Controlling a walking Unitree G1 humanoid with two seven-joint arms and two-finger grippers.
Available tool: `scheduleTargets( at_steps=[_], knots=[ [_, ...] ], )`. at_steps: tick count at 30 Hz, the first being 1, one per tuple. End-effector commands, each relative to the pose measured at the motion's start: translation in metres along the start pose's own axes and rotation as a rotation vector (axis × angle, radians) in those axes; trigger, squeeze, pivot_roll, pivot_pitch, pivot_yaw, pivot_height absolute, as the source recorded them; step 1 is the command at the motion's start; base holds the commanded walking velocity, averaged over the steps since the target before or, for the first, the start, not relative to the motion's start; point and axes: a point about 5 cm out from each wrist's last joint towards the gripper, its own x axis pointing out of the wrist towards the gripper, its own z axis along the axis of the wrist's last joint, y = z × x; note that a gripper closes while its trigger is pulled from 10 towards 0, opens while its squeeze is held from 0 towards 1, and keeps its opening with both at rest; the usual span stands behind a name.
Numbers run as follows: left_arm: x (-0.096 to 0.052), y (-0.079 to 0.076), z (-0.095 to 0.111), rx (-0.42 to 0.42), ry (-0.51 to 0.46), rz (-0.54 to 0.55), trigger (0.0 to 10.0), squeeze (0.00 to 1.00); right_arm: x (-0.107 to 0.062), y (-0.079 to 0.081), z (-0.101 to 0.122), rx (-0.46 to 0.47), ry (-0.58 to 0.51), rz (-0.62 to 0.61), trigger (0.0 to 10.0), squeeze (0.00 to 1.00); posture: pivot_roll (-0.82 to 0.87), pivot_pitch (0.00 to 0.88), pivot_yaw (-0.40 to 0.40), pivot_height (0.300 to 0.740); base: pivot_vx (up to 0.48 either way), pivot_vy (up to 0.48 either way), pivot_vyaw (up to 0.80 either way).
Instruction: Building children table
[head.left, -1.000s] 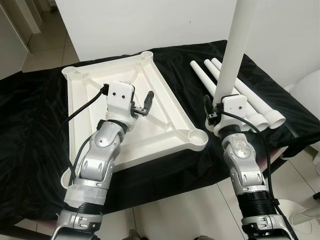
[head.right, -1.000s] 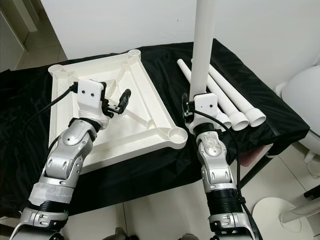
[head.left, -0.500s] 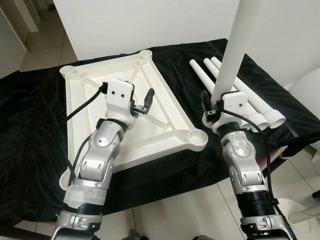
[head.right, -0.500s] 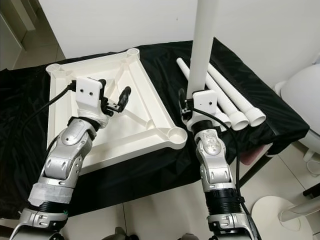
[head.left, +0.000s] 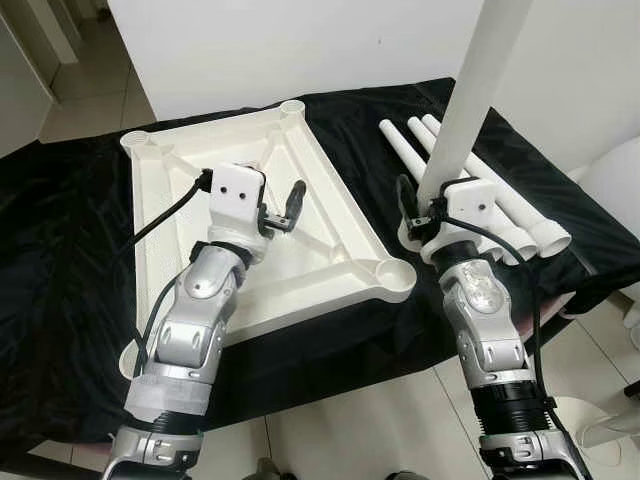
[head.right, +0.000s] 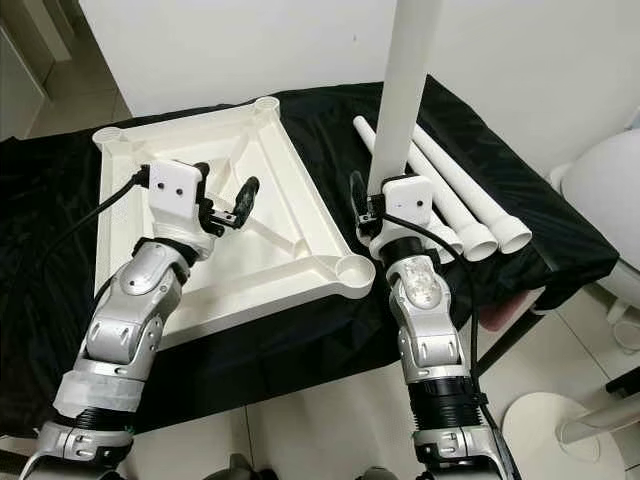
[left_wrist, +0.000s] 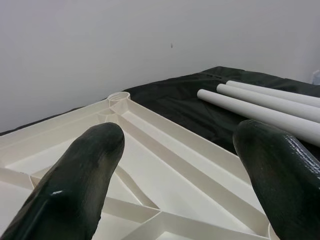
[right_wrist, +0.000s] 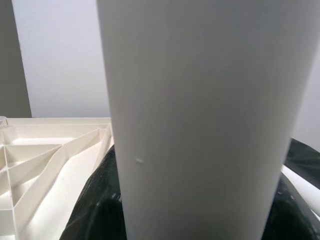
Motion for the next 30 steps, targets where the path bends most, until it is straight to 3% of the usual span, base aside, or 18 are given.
scheduleTargets(
  at_steps=[1, 21, 30],
  knots=[
    [-0.0012, 0.0028, 0.0004, 0.001, 0.008, -0.007, 10.0, 0.0, -0.0012, 0.001, 0.004, 0.008, -0.024, 0.006, 10.0, 0.0, -0.08, 0.067, 0.08, 0.74, 0.0, 0.0, 0.0],
    [-0.0022, 0.0048, -0.0001, -0.004, 0.008, 0.001, 10.0, 0.0, -0.0021, 0.0032, 0.0009, 0.01, -0.013, 0.019, 10.0, 0.0, -0.08, 0.054, 0.077, 0.74, 0.0, 0.399, 0.0],
    [-0.0034, -0.001, 0.0005, 0.102, 0.0, -0.026, 10.0, 0.0, -0.0028, 0.0054, -0.001, 0.011, -0.007, 0.028, 10.0, 0.0, -0.08, 0.05, 0.079, 0.74, 0.0, 0.0, 0.0]
  ],
)
